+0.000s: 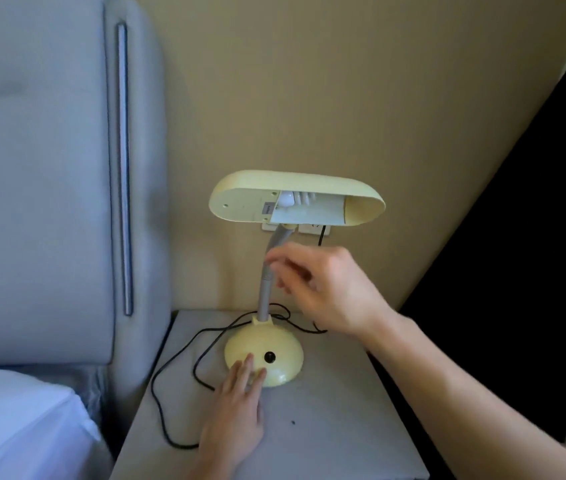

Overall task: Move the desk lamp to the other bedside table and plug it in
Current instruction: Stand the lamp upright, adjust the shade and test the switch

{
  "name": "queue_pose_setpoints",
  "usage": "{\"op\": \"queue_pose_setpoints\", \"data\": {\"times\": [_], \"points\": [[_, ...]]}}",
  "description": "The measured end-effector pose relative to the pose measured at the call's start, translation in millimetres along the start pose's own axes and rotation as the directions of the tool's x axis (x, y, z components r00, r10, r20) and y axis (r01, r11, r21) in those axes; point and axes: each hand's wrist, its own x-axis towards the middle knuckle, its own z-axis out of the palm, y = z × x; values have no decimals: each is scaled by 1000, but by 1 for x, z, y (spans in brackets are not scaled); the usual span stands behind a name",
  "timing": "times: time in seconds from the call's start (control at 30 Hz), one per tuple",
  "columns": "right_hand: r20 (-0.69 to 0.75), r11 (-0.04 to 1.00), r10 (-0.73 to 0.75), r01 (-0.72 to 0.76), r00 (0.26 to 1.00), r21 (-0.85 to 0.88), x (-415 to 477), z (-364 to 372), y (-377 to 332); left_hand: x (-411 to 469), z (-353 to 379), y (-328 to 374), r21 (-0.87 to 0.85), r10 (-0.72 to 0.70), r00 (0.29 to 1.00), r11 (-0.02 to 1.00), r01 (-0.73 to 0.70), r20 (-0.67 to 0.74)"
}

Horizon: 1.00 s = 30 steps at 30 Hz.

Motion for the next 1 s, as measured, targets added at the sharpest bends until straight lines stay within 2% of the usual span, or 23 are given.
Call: {"op": "queue_pose_setpoints", "data": {"times": [0.07, 0.13, 0.17, 0.23, 0.27, 0.33, 0.4, 0.53, 0.7, 0.8, 0.9, 1.0], "points": [[-87, 994, -109, 107, 990, -22, 39, -48, -18, 1, 1, 2, -11, -2, 1000, 1000, 2, 23], [-126, 989, -123, 111, 984, -100, 81, -81, -24, -1, -1, 5, -6, 0, 1000, 1000, 0, 15], [-105, 986, -90, 73, 990, -150, 100, -91, -22, -1, -2, 5, -2, -2, 1000, 1000, 2, 12], [71, 972, 58, -40, 996, -230, 130, -104, -14, -1, -4, 5, -10, -8, 1000, 1000, 8, 11], [204, 962, 158, -104, 966, -252, 140, -107, -6, -1, -5, 6, -26, -13, 1000, 1000, 13, 11], [460, 937, 317, -200, 829, -286, 150, -107, 10, -1, -7, 7, -54, -7, 1000, 999, 8, 10], [602, 924, 369, -208, 708, -321, 151, -103, 26, -1, -10, 10, -63, 5, 1000, 998, -5, 13], [673, 888, 457, -338, 581, -311, 150, -102, 45, -2, -16, 11, -76, 0, 1000, 997, 0, 7], [732, 865, 474, -416, 490, -282, 152, -95, 47, 1, -16, 10, -59, -29, 999, 998, 31, 31], [812, 863, 439, -432, 385, -262, 148, -83, 42, 0, -16, 11, -40, -31, 999, 999, 33, 29], [845, 857, 434, -432, 311, -281, 139, -74, 41, 0, -17, 12, -46, -33, 999, 998, 35, 40], [859, 877, 444, -323, 257, -357, 128, -68, 40, 0, -19, 13, -44, -30, 998, 999, 32, 47]]}}
